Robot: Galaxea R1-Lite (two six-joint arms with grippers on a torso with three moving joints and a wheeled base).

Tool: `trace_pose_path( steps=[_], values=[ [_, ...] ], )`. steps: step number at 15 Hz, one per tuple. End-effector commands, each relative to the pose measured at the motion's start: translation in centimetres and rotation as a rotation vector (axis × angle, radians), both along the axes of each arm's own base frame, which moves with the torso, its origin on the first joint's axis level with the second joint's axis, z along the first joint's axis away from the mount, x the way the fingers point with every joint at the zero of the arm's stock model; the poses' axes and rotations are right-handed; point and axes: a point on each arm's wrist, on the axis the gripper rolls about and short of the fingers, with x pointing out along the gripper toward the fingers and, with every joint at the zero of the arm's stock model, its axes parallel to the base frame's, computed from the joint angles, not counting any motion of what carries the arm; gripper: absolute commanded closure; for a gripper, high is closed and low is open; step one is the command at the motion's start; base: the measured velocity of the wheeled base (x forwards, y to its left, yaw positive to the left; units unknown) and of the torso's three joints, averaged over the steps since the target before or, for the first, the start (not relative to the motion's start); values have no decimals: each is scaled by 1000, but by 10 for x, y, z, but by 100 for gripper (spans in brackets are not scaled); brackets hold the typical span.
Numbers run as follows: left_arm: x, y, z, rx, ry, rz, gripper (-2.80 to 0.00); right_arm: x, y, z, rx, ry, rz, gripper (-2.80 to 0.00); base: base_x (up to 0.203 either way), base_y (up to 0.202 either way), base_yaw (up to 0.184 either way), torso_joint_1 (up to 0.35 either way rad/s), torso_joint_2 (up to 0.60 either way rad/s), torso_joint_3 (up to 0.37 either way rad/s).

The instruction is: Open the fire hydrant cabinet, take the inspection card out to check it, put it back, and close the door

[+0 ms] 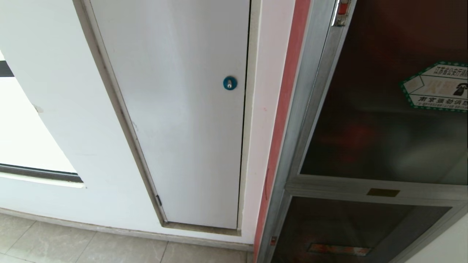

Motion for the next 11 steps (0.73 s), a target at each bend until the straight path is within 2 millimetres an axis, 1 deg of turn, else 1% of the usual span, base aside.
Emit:
trace_pose_path(
  steps=[1,11],
  values=[
    [0,0,0,0,1,1,0,0,0,0,1,2,0,0,0,0,0,0,0,0],
    [0,0,0,0,1,1,0,0,0,0,-1,2,0,0,0,0,0,0,0,0]
  ],
)
